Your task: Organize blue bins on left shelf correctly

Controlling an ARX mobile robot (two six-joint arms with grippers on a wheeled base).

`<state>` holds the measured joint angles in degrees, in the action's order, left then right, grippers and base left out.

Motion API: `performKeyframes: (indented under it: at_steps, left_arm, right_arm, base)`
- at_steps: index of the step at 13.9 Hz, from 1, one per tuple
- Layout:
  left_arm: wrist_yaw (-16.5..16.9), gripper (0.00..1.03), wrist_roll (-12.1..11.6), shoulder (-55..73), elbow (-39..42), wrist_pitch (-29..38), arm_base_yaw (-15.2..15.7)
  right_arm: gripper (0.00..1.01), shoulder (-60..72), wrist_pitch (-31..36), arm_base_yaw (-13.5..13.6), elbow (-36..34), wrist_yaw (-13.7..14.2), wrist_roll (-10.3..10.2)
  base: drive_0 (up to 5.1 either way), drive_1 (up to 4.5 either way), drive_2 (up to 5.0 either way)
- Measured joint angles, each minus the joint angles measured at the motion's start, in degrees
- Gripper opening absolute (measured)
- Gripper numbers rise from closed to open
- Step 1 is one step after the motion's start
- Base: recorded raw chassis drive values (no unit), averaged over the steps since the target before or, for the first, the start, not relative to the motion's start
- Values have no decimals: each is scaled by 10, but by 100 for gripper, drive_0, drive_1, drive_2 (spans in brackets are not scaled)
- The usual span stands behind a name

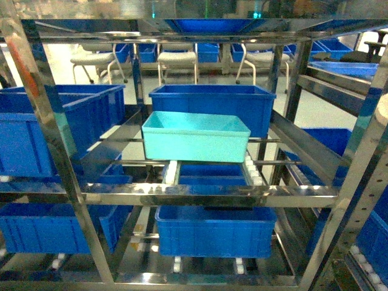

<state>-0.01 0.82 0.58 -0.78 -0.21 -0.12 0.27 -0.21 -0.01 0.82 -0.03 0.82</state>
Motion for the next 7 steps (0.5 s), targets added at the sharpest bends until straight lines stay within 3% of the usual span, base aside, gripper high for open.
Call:
performKeyframes:
  at_steps: [7]
  left_arm:
    - [0,98,0,0,0,0,0]
  right_arm:
    - [98,0,0,0,0,0,0]
  base:
    - [0,0,0]
